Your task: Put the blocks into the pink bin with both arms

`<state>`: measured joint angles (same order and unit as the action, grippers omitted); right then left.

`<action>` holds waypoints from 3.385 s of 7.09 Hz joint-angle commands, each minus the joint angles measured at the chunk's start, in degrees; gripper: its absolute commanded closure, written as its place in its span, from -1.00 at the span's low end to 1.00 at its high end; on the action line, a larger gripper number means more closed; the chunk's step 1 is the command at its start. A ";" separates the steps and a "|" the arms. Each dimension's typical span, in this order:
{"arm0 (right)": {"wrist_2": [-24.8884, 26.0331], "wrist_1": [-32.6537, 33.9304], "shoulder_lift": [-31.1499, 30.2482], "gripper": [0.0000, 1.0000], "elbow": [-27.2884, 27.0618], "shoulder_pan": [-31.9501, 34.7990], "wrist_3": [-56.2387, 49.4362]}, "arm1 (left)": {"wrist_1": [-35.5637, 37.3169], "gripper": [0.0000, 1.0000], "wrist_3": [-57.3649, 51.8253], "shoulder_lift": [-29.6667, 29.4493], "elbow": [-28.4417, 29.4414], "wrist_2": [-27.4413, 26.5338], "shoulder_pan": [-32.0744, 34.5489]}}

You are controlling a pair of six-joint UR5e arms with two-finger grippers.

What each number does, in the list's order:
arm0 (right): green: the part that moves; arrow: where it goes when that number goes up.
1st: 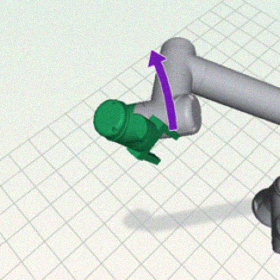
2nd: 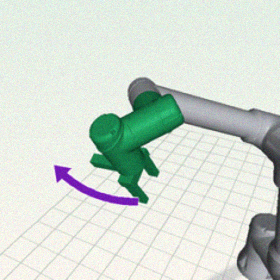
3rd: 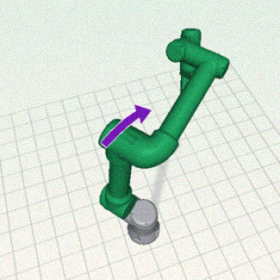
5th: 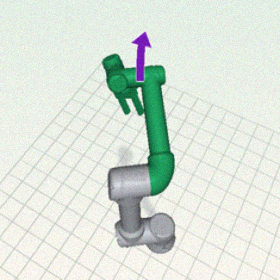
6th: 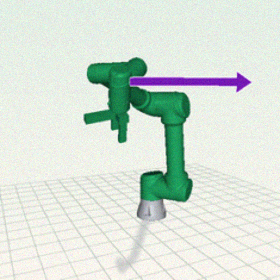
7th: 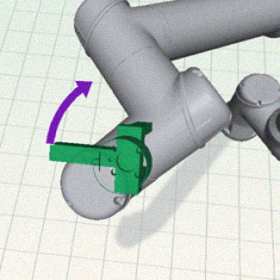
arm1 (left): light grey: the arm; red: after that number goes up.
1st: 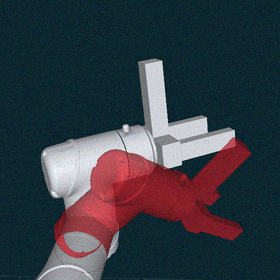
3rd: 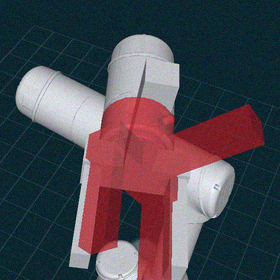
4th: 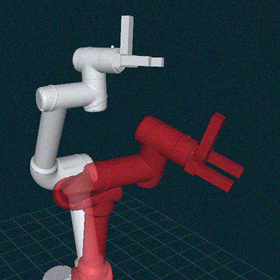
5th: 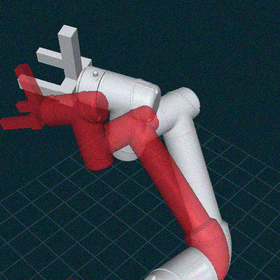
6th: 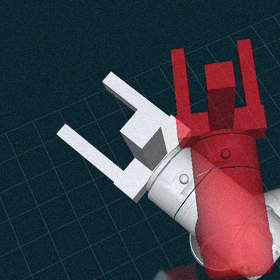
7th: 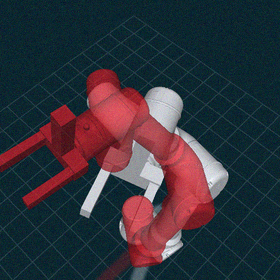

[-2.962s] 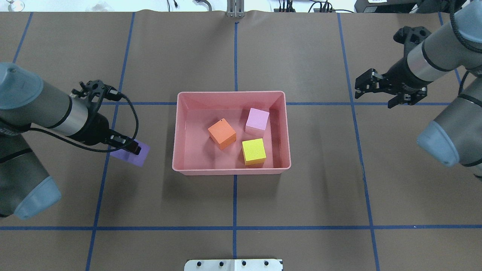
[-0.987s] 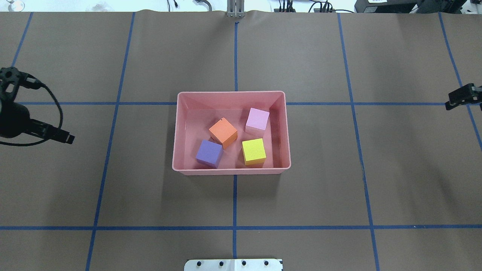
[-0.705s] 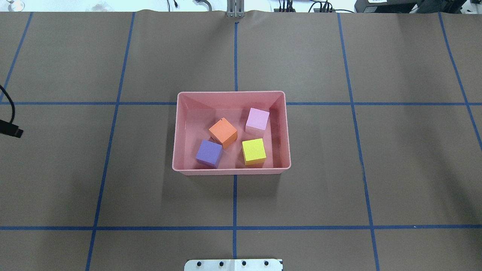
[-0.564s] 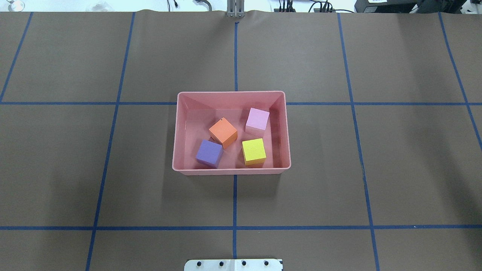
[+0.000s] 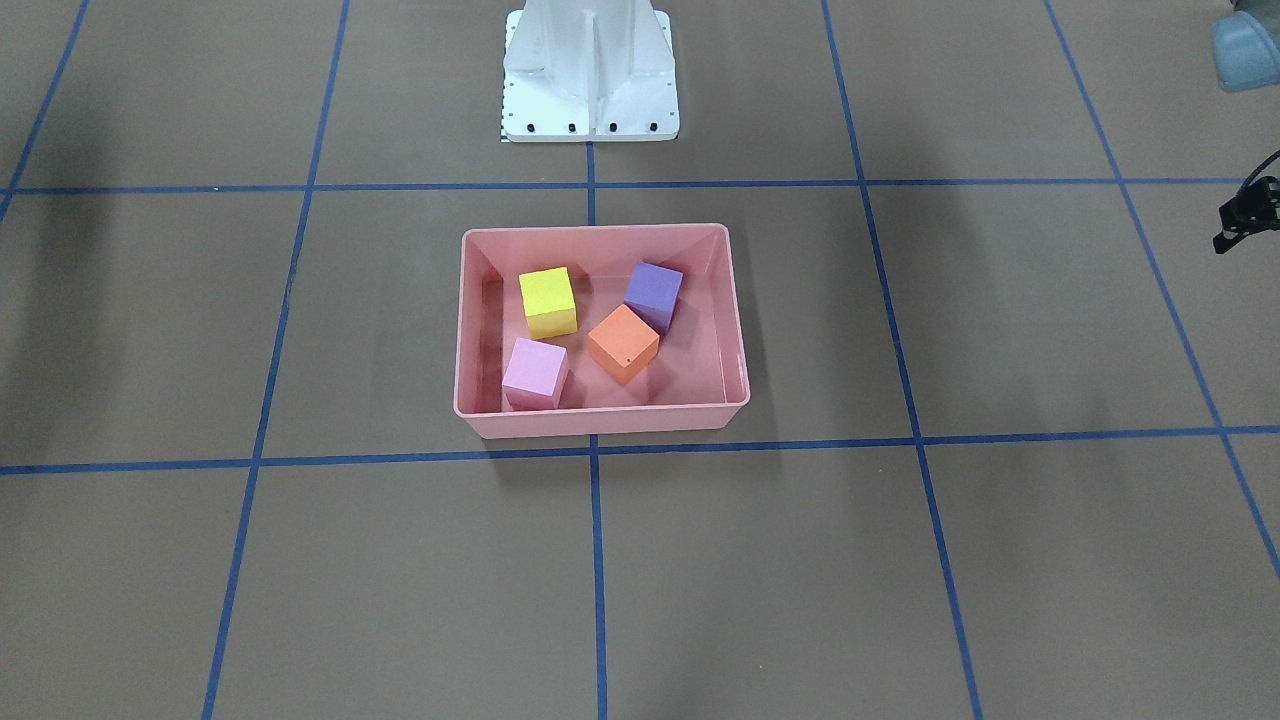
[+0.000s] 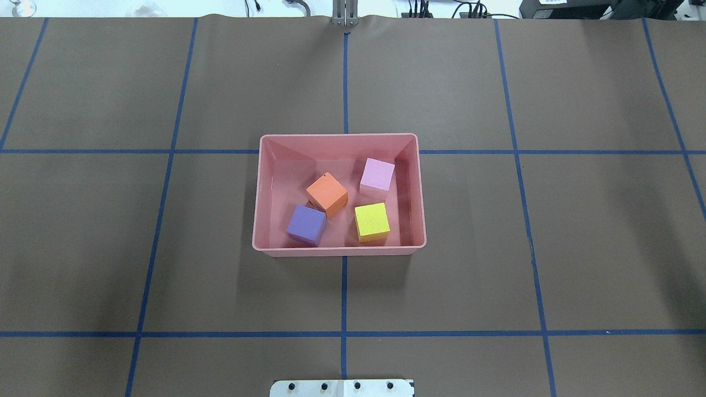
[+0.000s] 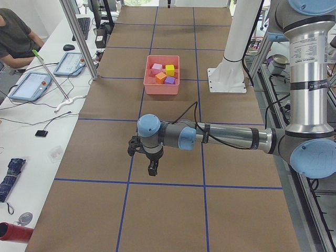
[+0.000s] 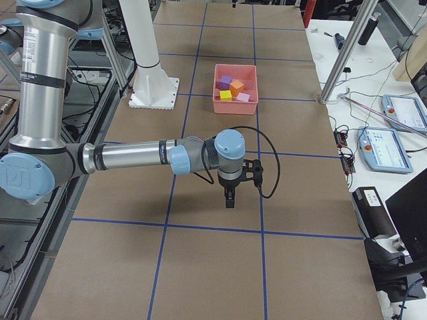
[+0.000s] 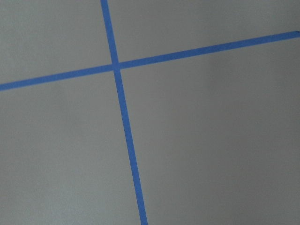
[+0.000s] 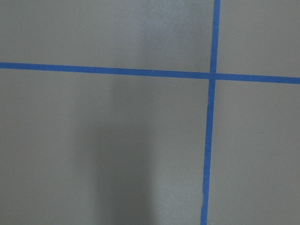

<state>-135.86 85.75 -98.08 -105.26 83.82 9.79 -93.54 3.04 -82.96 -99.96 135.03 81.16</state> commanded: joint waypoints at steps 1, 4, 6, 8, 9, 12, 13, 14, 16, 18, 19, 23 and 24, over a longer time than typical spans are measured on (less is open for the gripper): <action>-0.02 6.66 4.27 -1.00 0.31 0.12 0.31 | -0.94 -1.00 1.96 -0.17 0.38 0.77 0.22; 0.42 7.33 4.47 -1.00 0.93 0.12 -0.48 | -1.47 -1.00 12.31 2.26 -6.18 0.59 0.66; 0.51 7.15 6.39 -1.00 3.46 0.03 0.31 | -1.56 -1.00 12.25 1.50 -3.93 -0.02 0.49; 0.51 6.71 8.42 -1.00 7.43 0.38 0.31 | -1.64 -1.00 11.64 1.14 -4.63 0.41 0.57; 0.60 6.71 7.82 -1.00 7.96 0.38 -0.47 | -1.56 -1.00 10.86 0.70 -4.02 0.15 0.31; 0.34 6.71 7.90 -1.00 8.49 0.03 -0.48 | -1.82 -1.00 10.76 2.00 -6.80 0.50 0.49; -0.01 6.71 7.99 -1.00 8.75 0.03 0.04 | -2.08 -1.00 10.76 1.75 -6.13 0.50 0.14; -0.19 6.71 7.99 -1.00 8.14 0.03 -0.12 | -3.74 -1.00 11.19 1.75 -5.95 0.41 0.14; -1.59 6.71 8.87 -1.00 8.23 0.03 -0.21 | -3.85 -1.00 11.54 1.41 -4.28 0.59 0.22; -6.25 6.71 8.78 -1.00 8.05 0.21 -0.30 | -3.84 -1.00 11.38 -0.26 -3.49 0.59 0.22; -5.56 6.28 8.52 -1.00 7.27 0.21 0.13 | -4.19 -1.00 11.38 -0.10 -4.71 0.68 0.22; -1.68 6.19 8.95 -1.00 8.84 0.03 0.05 | -5.24 -1.00 10.93 0.52 -2.26 -0.03 0.13; -1.86 6.27 8.69 -1.00 7.10 0.12 -0.12 | -6.03 -1.00 10.94 0.35 -1.73 0.06 0.14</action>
<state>-137.76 91.99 -89.27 -97.08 83.92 9.82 -98.70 13.92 -82.59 -102.22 135.06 81.27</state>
